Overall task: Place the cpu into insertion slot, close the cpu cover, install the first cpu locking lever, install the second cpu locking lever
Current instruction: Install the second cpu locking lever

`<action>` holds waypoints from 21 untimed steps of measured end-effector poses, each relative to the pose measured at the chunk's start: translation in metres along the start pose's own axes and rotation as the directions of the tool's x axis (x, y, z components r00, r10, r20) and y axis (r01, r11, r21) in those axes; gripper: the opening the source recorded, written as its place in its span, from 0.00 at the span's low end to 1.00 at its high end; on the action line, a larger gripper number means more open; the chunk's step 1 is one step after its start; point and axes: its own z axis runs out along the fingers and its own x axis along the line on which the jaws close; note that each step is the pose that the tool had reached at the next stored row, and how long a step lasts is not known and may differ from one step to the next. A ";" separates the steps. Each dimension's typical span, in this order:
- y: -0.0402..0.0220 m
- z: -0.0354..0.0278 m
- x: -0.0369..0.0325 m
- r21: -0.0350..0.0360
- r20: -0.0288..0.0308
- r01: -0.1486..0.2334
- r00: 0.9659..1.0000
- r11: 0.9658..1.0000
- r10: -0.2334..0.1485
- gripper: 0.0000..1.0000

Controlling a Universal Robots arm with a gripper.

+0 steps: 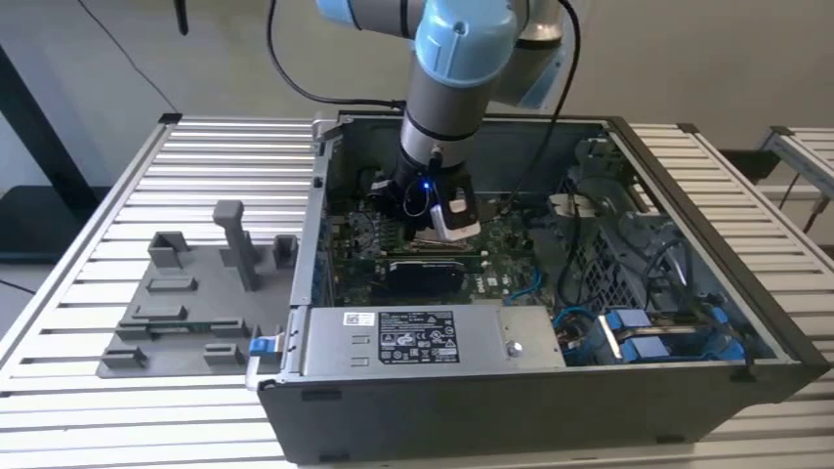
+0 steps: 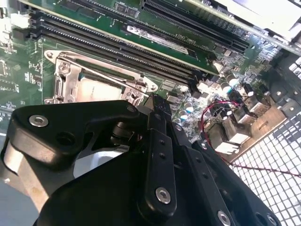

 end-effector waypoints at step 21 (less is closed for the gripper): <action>-0.0027 0.0183 0.0010 -0.001 0.000 0.000 1.000 1.000 0.000 0.11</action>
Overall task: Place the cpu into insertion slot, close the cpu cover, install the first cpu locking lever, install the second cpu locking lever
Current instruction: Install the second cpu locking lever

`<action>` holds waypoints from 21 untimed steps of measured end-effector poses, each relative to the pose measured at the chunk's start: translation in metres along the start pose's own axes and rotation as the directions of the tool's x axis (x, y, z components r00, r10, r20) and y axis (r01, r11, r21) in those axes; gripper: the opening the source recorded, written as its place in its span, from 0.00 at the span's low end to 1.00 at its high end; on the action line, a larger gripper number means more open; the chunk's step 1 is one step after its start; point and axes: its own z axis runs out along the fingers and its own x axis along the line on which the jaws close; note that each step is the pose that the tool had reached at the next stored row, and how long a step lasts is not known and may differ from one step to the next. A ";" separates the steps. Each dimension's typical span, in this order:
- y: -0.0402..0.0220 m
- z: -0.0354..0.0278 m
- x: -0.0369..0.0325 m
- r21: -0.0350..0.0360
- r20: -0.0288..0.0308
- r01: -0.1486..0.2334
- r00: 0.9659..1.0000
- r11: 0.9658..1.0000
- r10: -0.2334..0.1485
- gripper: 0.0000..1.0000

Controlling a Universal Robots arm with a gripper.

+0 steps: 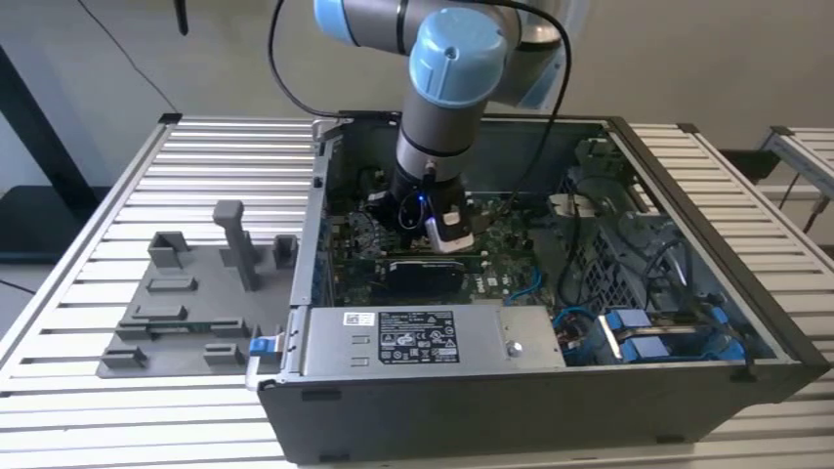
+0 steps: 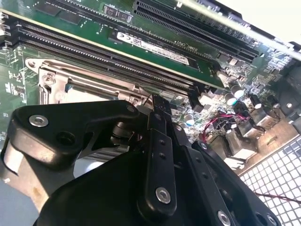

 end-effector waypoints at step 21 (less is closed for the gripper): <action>-0.0007 0.0045 -0.0005 0.003 -0.002 -0.001 1.000 1.000 0.001 0.11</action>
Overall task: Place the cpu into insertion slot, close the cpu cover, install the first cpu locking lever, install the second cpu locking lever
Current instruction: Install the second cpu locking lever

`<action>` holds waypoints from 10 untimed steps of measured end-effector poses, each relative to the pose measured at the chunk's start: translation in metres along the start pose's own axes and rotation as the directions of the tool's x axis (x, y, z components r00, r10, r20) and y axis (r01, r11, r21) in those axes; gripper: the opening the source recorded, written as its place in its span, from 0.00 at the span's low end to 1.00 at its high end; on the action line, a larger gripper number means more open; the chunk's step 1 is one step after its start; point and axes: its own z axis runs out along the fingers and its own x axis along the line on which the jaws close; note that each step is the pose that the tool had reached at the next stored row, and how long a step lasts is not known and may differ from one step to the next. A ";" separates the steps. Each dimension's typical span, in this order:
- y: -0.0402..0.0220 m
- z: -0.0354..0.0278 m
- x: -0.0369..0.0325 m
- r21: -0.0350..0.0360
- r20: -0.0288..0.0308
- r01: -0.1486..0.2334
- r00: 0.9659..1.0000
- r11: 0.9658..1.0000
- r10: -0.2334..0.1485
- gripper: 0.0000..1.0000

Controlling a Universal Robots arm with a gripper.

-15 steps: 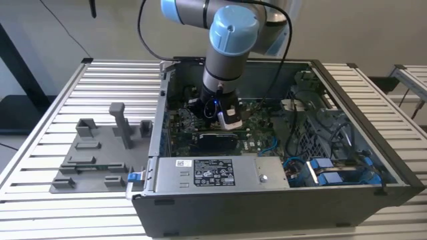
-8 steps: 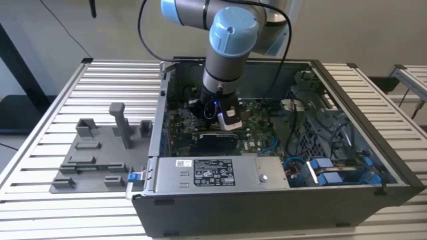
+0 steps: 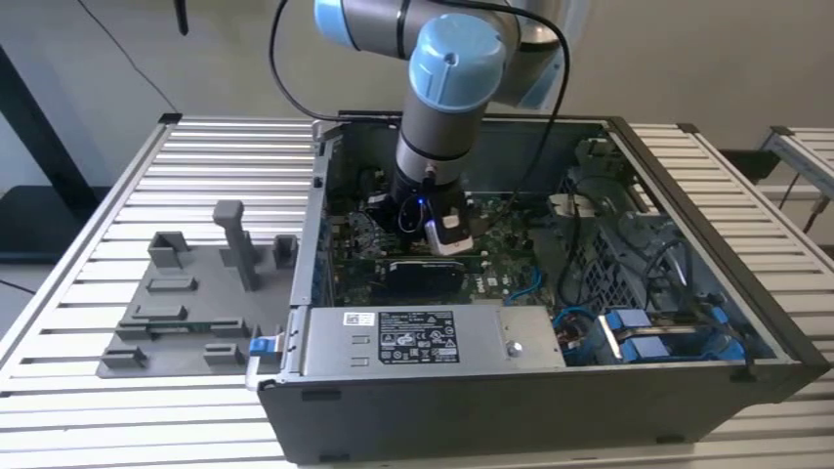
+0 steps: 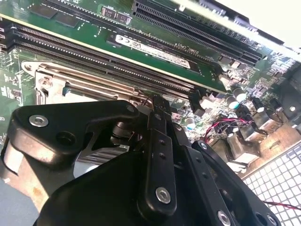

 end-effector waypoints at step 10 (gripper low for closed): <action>-0.0011 -0.0006 -0.0033 0.017 -0.011 -0.005 1.000 1.000 0.005 0.11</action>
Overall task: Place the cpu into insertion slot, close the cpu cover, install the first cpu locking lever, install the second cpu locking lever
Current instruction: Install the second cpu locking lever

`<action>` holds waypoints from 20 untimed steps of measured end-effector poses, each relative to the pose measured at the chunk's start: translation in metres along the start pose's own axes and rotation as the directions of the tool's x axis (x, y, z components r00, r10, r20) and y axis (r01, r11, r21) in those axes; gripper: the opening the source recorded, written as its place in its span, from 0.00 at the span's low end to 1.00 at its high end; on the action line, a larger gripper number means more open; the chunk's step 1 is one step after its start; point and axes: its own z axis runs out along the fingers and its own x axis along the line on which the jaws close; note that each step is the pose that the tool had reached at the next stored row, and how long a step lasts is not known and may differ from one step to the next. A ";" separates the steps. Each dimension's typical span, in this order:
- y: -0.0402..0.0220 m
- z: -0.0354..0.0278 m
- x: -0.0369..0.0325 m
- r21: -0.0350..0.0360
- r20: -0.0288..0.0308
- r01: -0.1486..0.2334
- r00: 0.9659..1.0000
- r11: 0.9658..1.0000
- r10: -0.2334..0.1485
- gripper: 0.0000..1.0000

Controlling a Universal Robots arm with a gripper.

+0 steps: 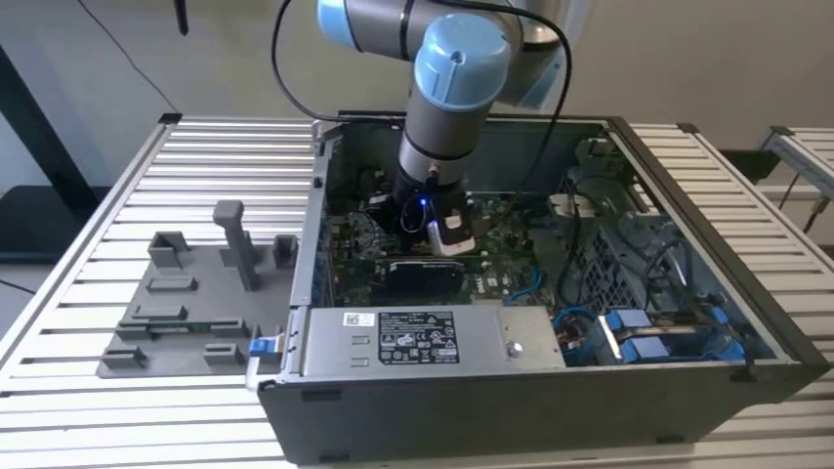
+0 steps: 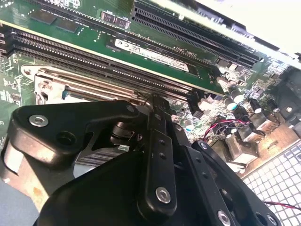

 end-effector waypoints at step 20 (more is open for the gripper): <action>0.0108 -0.0555 0.0067 0.034 -0.002 -0.005 1.000 0.999 0.005 0.11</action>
